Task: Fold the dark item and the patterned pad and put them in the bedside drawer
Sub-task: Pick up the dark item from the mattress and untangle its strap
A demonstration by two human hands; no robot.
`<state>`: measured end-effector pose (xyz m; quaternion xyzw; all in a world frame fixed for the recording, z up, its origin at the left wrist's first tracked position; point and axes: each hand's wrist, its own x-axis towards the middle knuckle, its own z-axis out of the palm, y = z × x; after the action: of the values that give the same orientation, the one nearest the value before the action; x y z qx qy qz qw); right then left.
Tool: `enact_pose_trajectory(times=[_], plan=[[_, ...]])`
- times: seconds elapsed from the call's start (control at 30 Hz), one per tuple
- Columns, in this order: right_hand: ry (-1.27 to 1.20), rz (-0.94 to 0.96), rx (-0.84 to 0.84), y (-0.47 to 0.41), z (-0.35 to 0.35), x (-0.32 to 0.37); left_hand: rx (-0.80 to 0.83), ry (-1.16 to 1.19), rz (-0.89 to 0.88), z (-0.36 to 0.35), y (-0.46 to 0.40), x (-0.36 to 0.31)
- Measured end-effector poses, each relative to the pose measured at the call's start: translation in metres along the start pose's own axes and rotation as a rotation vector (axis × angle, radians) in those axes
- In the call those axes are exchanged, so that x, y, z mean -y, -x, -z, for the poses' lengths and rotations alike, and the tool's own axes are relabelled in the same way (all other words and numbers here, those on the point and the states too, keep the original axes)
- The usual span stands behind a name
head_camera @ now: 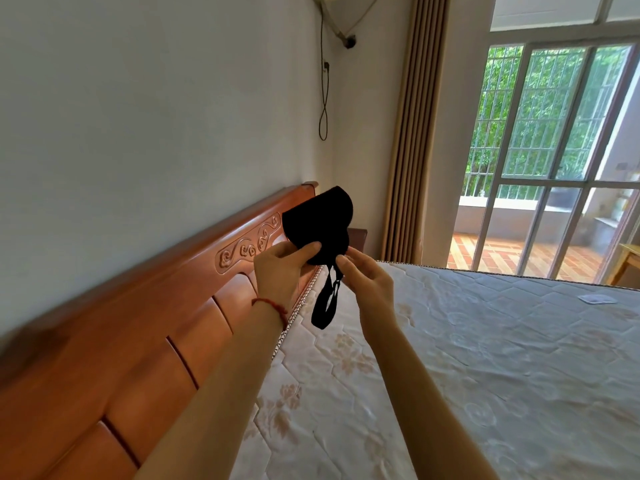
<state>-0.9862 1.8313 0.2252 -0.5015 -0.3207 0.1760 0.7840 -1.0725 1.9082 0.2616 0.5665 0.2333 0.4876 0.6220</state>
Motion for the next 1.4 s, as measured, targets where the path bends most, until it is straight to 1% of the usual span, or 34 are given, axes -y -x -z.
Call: enact_pose_trajectory(times=[0.17, 0.3, 0.37, 0.53, 0.7, 0.97, 1.2, 1.3, 1.4], plan=[[0.031, -0.045, -0.021, 0.013, -0.006, -0.02, -0.106, 0.039, -0.024, -0.007, -0.009, -0.017], [0.054, -0.058, -0.046, 0.02, -0.019, -0.029, -0.147, 0.011, -0.093, -0.012, -0.013, -0.022], [0.055, -0.043, -0.052, 0.022, -0.025, -0.031, -0.155, -0.011, -0.1, -0.013, -0.014, -0.022], [0.115, -0.024, -0.142, 0.024, -0.032, -0.037, -0.171, 0.001, -0.107, -0.014, -0.012, -0.022], [0.144, -0.035, -0.227, 0.022, -0.027, -0.042, -0.184, 0.054, -0.11, -0.011, -0.013, -0.023], [0.122, -0.024, -0.346, 0.014, -0.011, -0.044, -0.21, 0.16, -0.076, -0.003, -0.018, -0.021], [0.089, 0.027, -0.449, 0.006, 0.001, -0.04, -0.251, 0.151, -0.076, 0.001, -0.019, -0.015], [0.091, 0.068, -0.46, 0.005, 0.004, -0.037, -0.259, 0.159, -0.076, 0.002, -0.019, -0.013], [0.109, 0.096, -0.42, 0.004, 0.008, -0.035, -0.258, 0.184, -0.03, 0.008, -0.022, -0.01]])
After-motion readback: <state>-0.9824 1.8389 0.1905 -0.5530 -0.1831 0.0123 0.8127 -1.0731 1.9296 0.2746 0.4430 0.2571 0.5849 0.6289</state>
